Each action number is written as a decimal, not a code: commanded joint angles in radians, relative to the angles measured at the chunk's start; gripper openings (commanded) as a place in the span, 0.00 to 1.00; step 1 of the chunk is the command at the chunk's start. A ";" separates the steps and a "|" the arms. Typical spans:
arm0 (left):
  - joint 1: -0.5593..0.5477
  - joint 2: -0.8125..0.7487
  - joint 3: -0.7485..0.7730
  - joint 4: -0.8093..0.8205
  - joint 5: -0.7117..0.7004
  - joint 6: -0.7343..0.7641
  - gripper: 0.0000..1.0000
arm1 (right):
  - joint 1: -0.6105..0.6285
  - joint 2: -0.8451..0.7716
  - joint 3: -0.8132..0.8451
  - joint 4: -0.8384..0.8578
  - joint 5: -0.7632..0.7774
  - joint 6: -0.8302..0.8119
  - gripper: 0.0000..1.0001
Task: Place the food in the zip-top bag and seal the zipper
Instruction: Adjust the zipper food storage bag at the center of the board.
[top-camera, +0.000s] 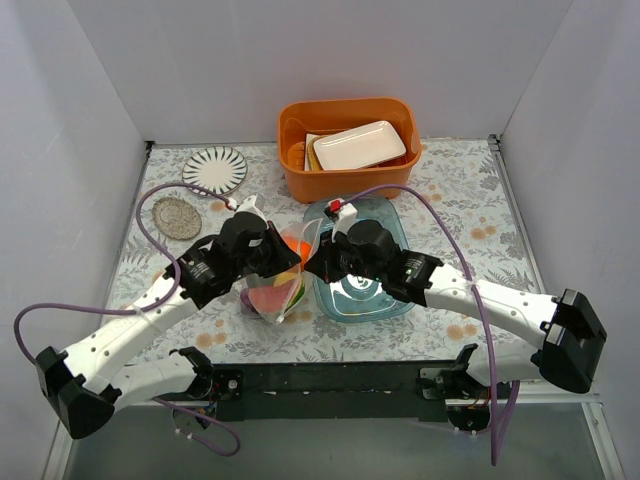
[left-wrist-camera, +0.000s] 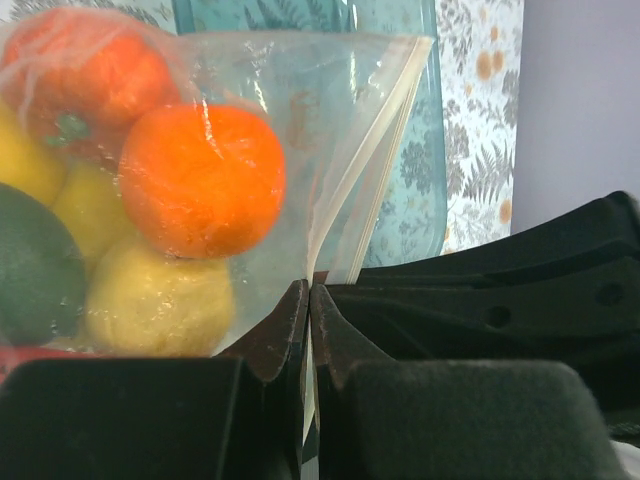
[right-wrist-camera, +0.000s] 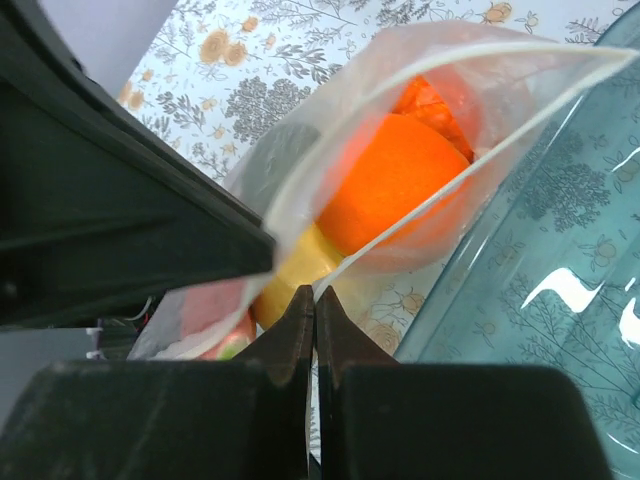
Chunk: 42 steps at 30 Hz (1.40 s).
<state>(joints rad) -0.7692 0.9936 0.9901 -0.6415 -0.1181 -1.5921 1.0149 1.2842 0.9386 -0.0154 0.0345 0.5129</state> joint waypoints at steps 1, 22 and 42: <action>-0.001 0.040 0.004 0.037 0.115 0.044 0.00 | -0.001 0.006 0.045 0.117 -0.015 0.038 0.01; 0.005 -0.036 0.496 -0.561 -0.581 -0.028 0.00 | -0.007 0.190 0.508 0.002 -0.231 -0.040 0.01; 0.005 -0.004 0.584 -0.554 -0.532 0.041 0.00 | -0.049 0.455 0.715 -0.230 -0.369 0.062 0.01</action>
<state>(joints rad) -0.7650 1.0214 1.4796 -1.2118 -0.5499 -1.5925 0.9646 1.8206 1.6699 -0.3321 -0.2905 0.5518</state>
